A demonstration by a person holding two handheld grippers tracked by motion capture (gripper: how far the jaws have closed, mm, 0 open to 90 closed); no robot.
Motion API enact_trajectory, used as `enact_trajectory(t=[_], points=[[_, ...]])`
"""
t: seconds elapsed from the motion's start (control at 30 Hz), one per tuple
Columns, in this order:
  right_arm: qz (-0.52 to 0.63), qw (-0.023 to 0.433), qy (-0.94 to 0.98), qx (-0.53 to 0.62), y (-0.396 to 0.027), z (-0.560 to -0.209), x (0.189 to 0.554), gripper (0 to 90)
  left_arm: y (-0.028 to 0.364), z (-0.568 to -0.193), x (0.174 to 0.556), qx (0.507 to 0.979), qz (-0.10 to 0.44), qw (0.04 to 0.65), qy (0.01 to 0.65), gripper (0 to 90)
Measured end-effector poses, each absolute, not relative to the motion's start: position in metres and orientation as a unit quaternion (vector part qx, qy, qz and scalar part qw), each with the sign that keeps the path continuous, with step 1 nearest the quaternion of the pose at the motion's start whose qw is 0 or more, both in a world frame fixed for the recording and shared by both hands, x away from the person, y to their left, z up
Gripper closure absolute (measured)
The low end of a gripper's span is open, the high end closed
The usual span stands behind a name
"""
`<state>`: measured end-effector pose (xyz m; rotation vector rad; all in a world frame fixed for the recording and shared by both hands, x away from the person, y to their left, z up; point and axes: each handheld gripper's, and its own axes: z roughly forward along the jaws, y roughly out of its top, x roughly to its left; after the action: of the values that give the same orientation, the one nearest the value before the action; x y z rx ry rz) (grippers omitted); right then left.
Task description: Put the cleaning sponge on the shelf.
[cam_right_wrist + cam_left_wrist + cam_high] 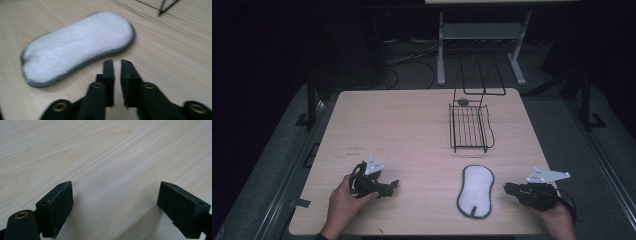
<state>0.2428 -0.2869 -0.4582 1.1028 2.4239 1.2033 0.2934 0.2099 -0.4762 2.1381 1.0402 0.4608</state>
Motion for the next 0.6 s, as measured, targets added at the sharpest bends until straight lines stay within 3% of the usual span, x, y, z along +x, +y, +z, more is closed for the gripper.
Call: enact_trajectory(t=[0.17,0.6], points=[[0.409,0.076,0.839,0.35,-0.273,-0.457,0.237,89.9,0.21,-0.476,0.293,0.826,0.178,0.352,0.402,12.4],[0.401,0.046,0.864,0.301,-0.245,-0.459,0.226,89.8,0.21,-0.476,0.293,0.826,0.178,0.352,0.402,12.4]])
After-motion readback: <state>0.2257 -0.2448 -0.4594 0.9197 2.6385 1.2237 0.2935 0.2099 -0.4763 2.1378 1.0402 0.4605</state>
